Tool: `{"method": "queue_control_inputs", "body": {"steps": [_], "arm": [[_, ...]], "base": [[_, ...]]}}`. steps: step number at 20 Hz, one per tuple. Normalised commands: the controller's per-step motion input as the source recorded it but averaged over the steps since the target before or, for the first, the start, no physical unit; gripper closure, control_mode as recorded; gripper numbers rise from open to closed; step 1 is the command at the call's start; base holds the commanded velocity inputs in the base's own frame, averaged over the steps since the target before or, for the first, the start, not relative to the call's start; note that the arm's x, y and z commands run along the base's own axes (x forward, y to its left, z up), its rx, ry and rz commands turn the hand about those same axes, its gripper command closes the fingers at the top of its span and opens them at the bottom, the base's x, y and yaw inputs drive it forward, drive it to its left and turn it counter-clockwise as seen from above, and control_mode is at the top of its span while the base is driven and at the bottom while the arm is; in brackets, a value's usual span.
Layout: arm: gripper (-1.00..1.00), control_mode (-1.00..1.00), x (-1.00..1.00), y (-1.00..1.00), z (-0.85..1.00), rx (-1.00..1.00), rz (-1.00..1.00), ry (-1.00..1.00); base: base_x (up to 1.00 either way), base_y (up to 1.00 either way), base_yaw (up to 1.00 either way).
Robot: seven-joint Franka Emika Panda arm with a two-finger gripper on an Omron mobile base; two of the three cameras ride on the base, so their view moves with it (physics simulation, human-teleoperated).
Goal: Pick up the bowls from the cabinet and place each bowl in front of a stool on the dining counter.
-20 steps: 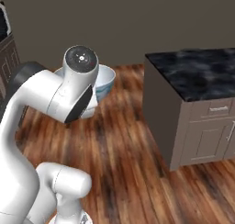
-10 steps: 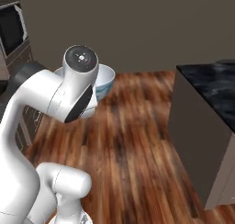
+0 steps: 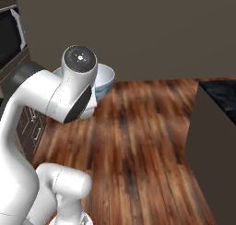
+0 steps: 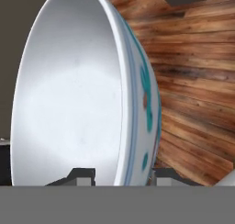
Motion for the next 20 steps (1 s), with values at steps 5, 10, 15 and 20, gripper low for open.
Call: {"method": "queue_control_inputs", "body": {"steps": [5, 10, 15, 20], "arm": [[1.0, 1.0, 0.0, 0.0, 0.0, 0.0, 0.0, 0.0], [1.0, 1.0, 0.0, 0.0, 0.0, 0.0, 0.0, 0.0], [1.0, 1.0, 0.0, 0.0, 0.0, 0.0, 0.0, 0.0], [1.0, 1.0, 0.0, 0.0, 0.0, 0.0, 0.0, 0.0]], "base": [[1.0, 0.32, -0.27], [0.99, 0.39, -0.51], [0.82, 0.38, -0.64], [0.81, 0.59, -0.68]]}}
